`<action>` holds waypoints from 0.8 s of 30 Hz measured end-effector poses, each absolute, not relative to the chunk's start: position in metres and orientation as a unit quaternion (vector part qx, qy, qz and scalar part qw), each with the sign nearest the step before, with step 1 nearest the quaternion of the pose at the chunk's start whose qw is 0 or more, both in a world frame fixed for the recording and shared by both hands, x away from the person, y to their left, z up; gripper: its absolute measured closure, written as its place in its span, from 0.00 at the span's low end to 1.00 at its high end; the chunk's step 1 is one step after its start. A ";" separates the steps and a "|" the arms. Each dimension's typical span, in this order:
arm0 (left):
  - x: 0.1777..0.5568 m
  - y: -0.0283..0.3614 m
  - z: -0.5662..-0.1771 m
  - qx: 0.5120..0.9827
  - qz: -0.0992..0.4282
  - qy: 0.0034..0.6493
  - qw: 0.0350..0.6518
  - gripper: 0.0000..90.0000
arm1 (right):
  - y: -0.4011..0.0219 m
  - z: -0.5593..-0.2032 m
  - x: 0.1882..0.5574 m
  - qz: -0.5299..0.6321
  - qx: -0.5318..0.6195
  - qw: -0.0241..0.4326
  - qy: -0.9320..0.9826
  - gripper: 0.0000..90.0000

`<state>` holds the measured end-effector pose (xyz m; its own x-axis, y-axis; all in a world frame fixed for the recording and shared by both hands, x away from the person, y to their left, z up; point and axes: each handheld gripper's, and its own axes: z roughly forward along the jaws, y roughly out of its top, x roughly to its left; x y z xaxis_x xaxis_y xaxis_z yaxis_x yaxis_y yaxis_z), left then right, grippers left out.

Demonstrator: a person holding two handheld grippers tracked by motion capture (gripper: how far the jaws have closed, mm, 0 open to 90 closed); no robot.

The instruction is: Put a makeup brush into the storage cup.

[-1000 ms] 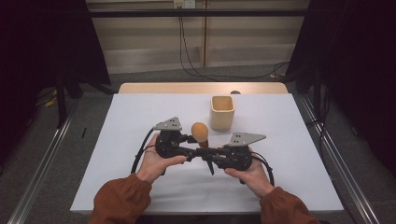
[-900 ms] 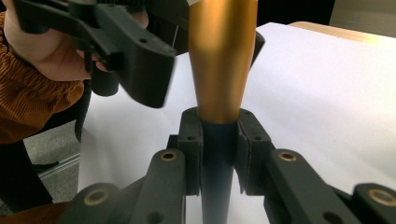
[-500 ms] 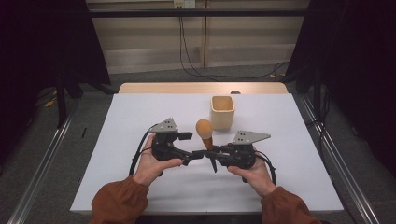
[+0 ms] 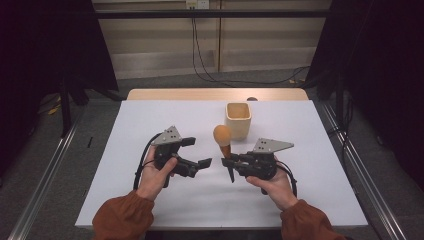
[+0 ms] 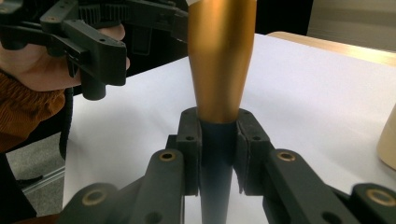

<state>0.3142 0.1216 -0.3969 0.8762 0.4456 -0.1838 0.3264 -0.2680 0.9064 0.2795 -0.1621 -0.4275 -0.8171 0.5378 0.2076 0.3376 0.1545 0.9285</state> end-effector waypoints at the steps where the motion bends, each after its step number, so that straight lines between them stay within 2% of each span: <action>1: 0.314 0.123 -0.398 0.792 0.058 0.248 0.555 0.04 | -0.162 -0.427 0.279 0.581 0.290 0.087 0.755 0.83; 11: 0.310 0.137 -0.404 0.765 0.088 0.258 0.583 0.05 | -0.166 -0.427 0.279 0.583 0.296 0.090 0.752 0.83; 24: 0.300 0.164 -0.410 0.751 0.120 0.273 0.589 0.05 | -0.174 -0.424 0.278 0.584 0.306 0.102 0.745 0.83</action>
<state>0.2999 0.1638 -0.4105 0.8218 0.5518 -0.1423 0.2694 -0.1562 0.9503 0.2782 -0.1739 -0.4241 -0.7922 0.5749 0.2048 0.3361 0.1310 0.9327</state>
